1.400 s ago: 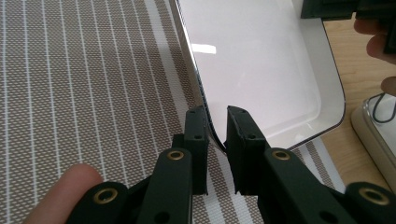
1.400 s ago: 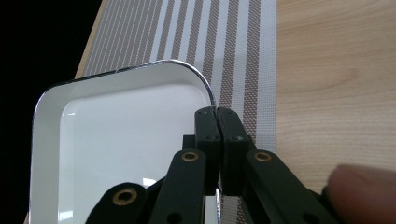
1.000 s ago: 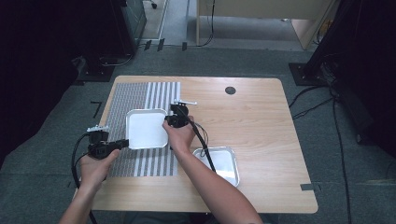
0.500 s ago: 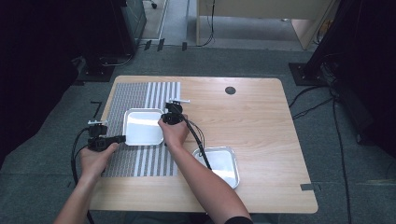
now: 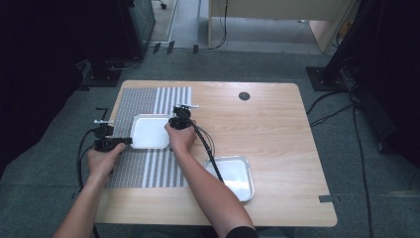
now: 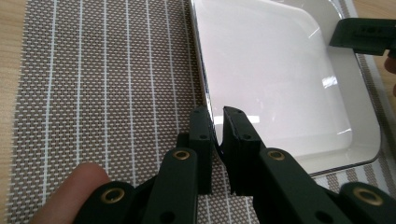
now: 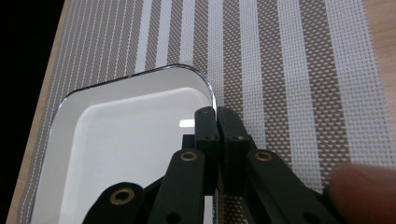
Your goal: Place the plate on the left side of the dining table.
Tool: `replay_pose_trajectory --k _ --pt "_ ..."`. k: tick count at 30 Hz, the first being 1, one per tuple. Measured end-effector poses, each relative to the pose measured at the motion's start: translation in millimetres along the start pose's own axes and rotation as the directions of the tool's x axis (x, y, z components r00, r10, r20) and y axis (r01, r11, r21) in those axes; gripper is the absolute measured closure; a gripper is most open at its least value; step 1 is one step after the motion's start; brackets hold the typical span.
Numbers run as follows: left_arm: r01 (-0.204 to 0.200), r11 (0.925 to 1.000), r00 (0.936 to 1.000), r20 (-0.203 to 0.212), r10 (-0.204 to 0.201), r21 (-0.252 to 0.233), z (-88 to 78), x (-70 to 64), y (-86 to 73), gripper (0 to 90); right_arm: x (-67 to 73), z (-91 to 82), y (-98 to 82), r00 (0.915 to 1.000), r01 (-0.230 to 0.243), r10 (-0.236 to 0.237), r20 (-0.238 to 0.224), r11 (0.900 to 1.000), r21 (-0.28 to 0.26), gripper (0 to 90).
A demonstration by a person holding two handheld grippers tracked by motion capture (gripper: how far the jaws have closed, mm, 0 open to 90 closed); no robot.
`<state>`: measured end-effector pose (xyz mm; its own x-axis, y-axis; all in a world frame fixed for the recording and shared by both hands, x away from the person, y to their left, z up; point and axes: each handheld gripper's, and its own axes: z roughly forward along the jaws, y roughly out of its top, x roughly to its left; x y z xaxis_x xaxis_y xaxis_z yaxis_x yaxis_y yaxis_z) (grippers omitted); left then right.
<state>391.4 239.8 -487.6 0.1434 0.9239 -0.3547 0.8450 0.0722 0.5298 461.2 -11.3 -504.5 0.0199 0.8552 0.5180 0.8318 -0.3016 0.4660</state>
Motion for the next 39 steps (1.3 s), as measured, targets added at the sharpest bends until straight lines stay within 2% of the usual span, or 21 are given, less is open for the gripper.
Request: replay_pose_trajectory --k 5,7,11,13,17,20,21,22,23,24,27,28,29,30,31,33,34,36,38,39 --pt "0.036 0.9993 0.9993 -0.007 -0.036 -0.014 3.7 4.8 3.7 83.2 3.9 4.5 -0.2 0.9998 0.021 -0.021 -0.002 1.0 -0.022 88.2" --pt "0.033 0.9994 0.9992 -0.024 -0.033 -0.007 6.0 5.9 5.8 83.5 6.5 6.6 -1.7 0.9996 0.027 -0.027 -0.002 0.999 -0.026 86.9" --pt "0.046 0.9988 0.9986 -0.025 -0.047 -0.018 7.4 7.9 8.0 83.6 7.5 8.6 -2.8 0.9991 0.041 -0.041 -0.003 0.999 -0.034 86.5" --pt "0.044 0.9989 0.9986 -0.027 -0.044 -0.018 8.3 8.1 9.0 83.7 6.5 9.8 -2.7 0.9995 0.03 -0.031 -0.011 0.999 -0.032 86.0" --pt "0.054 0.9979 0.9982 -0.023 -0.055 -0.035 7.5 8.2 9.3 80.6 6.8 8.6 -2.3 0.9992 0.028 -0.029 -0.029 0.999 -0.035 78.0" --pt "0.054 0.9973 0.9982 -0.024 -0.055 -0.05 5.4 7.7 9.4 71.0 7.4 5.8 -1.7 0.9983 0.043 -0.045 -0.036 0.998 -0.055 72.9" --pt "0.06 0.9958 0.9981 -0.009 -0.061 -0.069 2.5 7.4 9.2 66.0 6.9 2.6 -0.3 0.997 0.069 -0.072 -0.03 0.995 -0.071 67.9" --pt "0.06 0.9958 0.9981 -0.009 -0.061 -0.069 2.5 7.4 9.2 61.9 6.9 2.6 -0.3 0.997 0.069 -0.072 -0.03 0.995 -0.071 67.9" --pt "0.08 0.9929 0.9968 0.002 -0.08 -0.087 -1.6 7.7 9.1 56.2 5.7 -0.5 1.1 0.9966 0.077 -0.079 -0.025 0.994 -0.072 64.4" --pt "0.08 0.9929 0.9968 0.002 -0.08 -0.087 -1.6 7.7 9.1 52.9 5.7 -0.5 1.1 0.9966 0.077 -0.079 -0.025 0.994 -0.072 64.4" --pt "0.09 0.9874 0.9958 -0.008 -0.092 -0.13 -11.7 6.4 7.4 39.7 4.1 -9.8 3.9 0.9941 0.107 -0.108 -0.007 0.991 -0.079 59.2" --pt "0.09 0.9874 0.9958 -0.008 -0.092 -0.13 -11.7 6.4 7.4 37.6 4.1 -9.8 3.9 0.9941 0.107 -0.108 -0.007 0.991 -0.079 59.2" --pt "0.092 0.9855 0.9958 0.01 -0.091 -0.143 -16.4 5.3 5.2 34.8 2.0 -15.6 5.6 0.9905 0.137 -0.137 0.0 0.986 -0.098 56.7" --pt "0.092 0.9855 0.9958 0.01 -0.091 -0.143 -16.4 5.3 5.2 33.0 2.0 -15.6 5.6 0.9905 0.137 -0.137 0.0 0.986 -0.098 56.7" --pt "0.088 0.9853 0.9961 0.019 -0.086 -0.146 -19.1 4.4 3.4 30.8 -1.5 -21.0 8.1 0.987 0.157 -0.16 -0.017 0.982 -0.106 54.1" --pt "0.08 0.9855 0.9966 0.03 -0.076 -0.15 -22.8 2.1 0.2 29.2 -2.8 -22.9 8.9 0.9849 0.166 -0.171 -0.03 0.98 -0.109 53.2" --pt "0.072 0.9854 0.9971 0.036 -0.067 -0.154 -25.9 -0.1 -2.7 25.6 -6.6 -29.1 10.1 0.9779 0.199 -0.205 -0.04 0.973 -0.12 48.4" --pt "0.066 0.9852 0.9974 0.041 -0.06 -0.158 -29.3 -2.9 -5.9 23.2 -9.4 -34.0 10.4 0.973 0.222 -0.229 -0.034 0.966 -0.131 44.1" --pt "0.06 0.9847 0.9976 0.043 -0.054 -0.163 -31.0 -4.3 -7.5 19.9 -10.7 -36.8 10.6 0.9709 0.23 -0.237 -0.036 0.964 -0.134 42.0" --pt "0.044 0.985 0.9981 0.049 -0.037 -0.167 -34.7 -7.4 -10.4 18.5 -13.4 -44.1 11.0 0.9663 0.25 -0.256 -0.031 0.96 -0.122 38.1"
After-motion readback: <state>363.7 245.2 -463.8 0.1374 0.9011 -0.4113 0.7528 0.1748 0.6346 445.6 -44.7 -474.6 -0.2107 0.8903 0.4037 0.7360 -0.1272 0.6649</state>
